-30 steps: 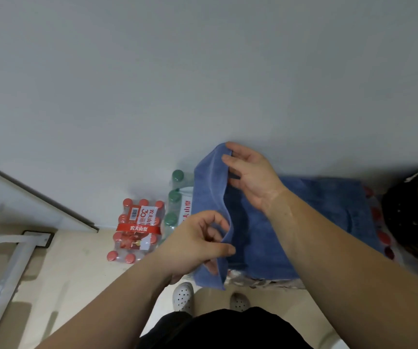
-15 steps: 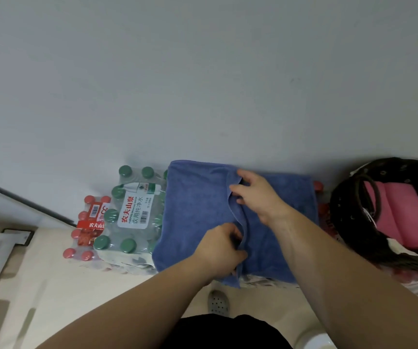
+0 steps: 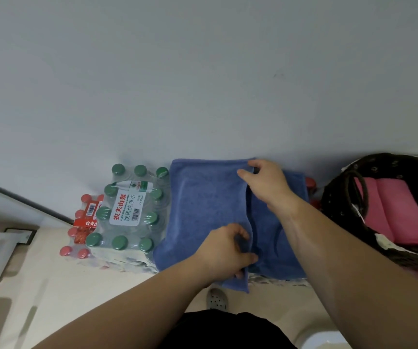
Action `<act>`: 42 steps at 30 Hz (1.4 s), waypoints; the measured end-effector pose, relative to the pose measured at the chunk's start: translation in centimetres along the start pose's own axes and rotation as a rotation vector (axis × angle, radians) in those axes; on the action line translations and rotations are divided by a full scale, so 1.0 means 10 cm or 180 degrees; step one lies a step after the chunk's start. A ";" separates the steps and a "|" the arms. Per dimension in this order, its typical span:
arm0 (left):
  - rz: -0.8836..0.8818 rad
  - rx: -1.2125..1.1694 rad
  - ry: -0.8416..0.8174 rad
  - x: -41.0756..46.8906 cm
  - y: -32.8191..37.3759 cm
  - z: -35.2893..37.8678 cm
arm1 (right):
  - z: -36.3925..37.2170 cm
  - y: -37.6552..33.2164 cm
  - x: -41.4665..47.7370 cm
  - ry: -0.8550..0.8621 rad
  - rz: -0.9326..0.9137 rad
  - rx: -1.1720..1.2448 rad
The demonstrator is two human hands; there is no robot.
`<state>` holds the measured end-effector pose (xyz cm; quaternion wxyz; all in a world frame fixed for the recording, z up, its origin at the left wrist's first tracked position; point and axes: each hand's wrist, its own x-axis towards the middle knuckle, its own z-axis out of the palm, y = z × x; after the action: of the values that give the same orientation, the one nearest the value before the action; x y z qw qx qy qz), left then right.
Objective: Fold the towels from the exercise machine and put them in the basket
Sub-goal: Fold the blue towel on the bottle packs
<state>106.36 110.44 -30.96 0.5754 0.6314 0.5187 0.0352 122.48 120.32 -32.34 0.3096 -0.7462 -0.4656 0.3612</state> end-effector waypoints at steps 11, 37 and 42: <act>-0.0146 0.0136 0.2381 -0.33 -0.58 -0.49 | 0.55 -0.30 -0.48 -0.0081 -0.1652 -0.2148; -0.1558 -0.2663 0.2053 -0.50 -1.25 -0.31 | 1.12 -0.37 -0.30 -0.1134 -0.2967 -0.3469; -0.1390 -0.2313 0.1703 -0.56 -1.22 -0.36 | 1.18 -0.65 -0.28 -0.1846 -0.3410 -0.4032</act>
<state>94.00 106.58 -35.93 0.5988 0.2358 0.7224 0.2530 108.80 121.62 -32.91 -0.1653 -0.3378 -0.9265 0.0165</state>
